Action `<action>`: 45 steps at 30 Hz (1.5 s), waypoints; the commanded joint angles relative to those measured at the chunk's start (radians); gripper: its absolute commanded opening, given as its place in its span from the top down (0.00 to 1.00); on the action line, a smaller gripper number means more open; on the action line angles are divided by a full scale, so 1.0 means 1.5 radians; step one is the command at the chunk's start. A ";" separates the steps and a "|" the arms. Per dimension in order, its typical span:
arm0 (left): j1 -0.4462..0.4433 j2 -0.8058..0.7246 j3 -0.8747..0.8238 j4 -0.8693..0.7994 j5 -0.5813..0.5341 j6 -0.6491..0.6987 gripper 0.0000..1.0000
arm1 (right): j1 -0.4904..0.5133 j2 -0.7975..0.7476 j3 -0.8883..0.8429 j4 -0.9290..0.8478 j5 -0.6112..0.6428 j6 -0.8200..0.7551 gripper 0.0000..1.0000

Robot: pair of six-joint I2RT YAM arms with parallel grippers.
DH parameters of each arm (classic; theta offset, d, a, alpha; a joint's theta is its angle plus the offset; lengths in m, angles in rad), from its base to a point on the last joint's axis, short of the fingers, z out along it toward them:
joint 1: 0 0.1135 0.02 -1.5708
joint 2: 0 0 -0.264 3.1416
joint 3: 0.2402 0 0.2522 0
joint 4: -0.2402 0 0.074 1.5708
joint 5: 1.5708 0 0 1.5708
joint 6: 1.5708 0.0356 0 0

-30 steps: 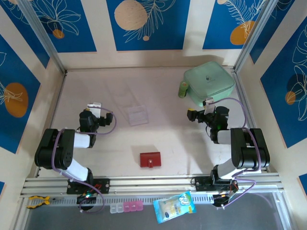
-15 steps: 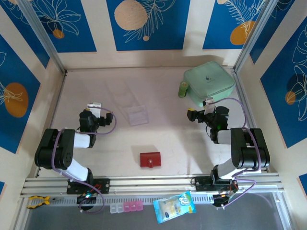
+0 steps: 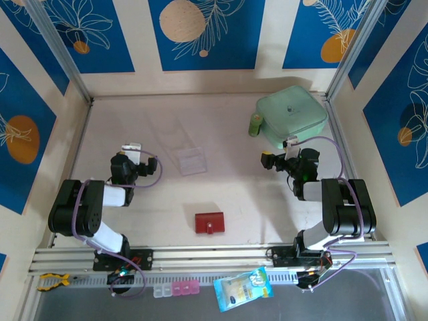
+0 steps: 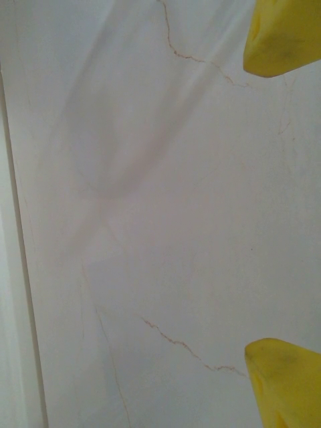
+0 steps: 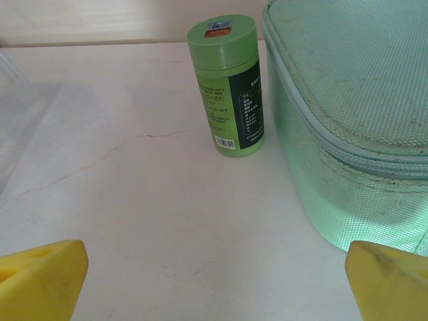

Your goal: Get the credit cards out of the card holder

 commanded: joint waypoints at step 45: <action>-0.134 -0.131 0.356 -0.824 0.117 -0.328 0.08 | 0.347 -0.054 0.425 -0.816 0.121 0.270 0.38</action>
